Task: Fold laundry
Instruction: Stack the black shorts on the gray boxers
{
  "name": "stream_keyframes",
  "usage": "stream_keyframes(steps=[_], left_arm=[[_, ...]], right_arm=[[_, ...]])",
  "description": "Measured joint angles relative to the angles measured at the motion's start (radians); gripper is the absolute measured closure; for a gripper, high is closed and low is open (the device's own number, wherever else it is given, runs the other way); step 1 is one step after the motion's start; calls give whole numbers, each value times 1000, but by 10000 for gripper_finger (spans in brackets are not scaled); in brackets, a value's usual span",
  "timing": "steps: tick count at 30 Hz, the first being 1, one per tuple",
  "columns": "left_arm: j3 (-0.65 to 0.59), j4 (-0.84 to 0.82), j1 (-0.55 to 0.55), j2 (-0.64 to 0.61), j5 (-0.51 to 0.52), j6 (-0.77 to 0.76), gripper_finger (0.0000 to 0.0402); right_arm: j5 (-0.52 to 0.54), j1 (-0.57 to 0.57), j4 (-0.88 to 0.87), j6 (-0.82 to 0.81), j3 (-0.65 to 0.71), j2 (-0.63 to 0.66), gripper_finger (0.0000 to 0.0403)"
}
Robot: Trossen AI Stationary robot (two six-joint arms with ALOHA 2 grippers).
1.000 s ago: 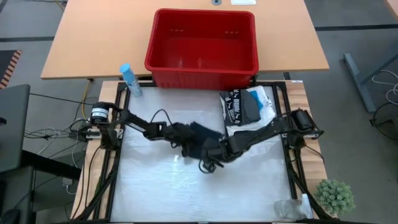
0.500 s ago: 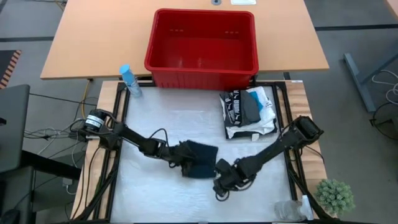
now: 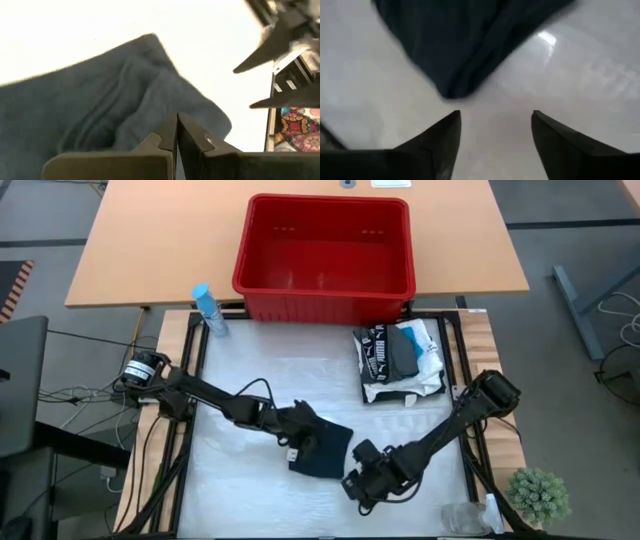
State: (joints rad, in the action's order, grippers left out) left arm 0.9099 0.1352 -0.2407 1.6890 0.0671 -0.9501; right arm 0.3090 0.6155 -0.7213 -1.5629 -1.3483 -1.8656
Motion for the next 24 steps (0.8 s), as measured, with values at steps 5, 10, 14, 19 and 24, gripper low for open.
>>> stream_keyframes(steps=[5, 10, 14, 19, 24], left_arm=[[20, -13, 21, -3, -14, 126, 401], [19, -58, 69, -3, -100, 230, 401], [19, -87, 87, -3, -120, 296, 401], [19, -88, 108, -3, -158, 344, 401], [19, -96, 111, -3, -177, 370, 402]], right_arm=[[117, -27, 18, -184, 0, 0, 118], [160, -51, 80, -245, 0, -2, 115], [119, -62, 95, -288, 0, -42, 115], [107, -62, 186, -343, -1, -112, 115], [85, -77, 175, -377, -3, -164, 115]])
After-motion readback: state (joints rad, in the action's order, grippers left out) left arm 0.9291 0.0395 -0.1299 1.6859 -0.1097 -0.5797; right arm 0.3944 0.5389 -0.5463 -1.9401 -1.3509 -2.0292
